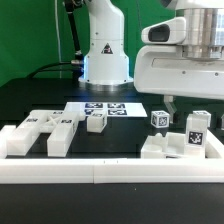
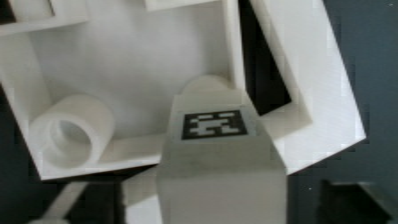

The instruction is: Assemble chair

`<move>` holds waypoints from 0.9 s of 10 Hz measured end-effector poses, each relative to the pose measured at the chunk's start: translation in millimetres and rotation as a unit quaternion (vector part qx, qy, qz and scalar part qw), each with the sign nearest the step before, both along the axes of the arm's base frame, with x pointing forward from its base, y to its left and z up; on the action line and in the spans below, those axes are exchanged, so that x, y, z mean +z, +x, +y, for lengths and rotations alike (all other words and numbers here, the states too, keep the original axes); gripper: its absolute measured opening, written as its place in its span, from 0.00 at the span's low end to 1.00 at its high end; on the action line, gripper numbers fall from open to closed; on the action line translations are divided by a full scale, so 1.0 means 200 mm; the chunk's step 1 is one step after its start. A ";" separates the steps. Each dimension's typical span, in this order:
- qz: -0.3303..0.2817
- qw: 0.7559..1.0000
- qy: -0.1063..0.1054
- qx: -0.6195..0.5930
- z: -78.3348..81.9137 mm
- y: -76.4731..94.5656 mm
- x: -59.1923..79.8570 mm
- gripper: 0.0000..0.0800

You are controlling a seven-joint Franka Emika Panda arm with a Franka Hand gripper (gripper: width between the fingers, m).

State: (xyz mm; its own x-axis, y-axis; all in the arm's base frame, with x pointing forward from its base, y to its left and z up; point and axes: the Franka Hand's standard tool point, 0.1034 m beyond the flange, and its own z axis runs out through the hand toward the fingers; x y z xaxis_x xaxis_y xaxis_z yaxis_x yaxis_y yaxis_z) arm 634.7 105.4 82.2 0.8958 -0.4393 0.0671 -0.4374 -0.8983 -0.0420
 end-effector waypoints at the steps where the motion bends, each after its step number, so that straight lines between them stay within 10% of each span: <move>1: -0.001 1.000 0.000 0.011 0.00 -0.02 0.04 0.78; 9: 0.005 1.000 0.000 0.020 -0.02 -0.13 0.09 0.81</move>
Offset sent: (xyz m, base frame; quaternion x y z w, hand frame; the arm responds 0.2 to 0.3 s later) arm -0.0420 -0.0256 0.0210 -0.0244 0.0042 -0.0032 0.9997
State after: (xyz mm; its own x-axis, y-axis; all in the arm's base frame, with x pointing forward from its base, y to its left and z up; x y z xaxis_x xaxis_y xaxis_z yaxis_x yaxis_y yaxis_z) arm 608.5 101.3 100.4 0.9134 -0.4028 0.0585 -0.4012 -0.9152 -0.0372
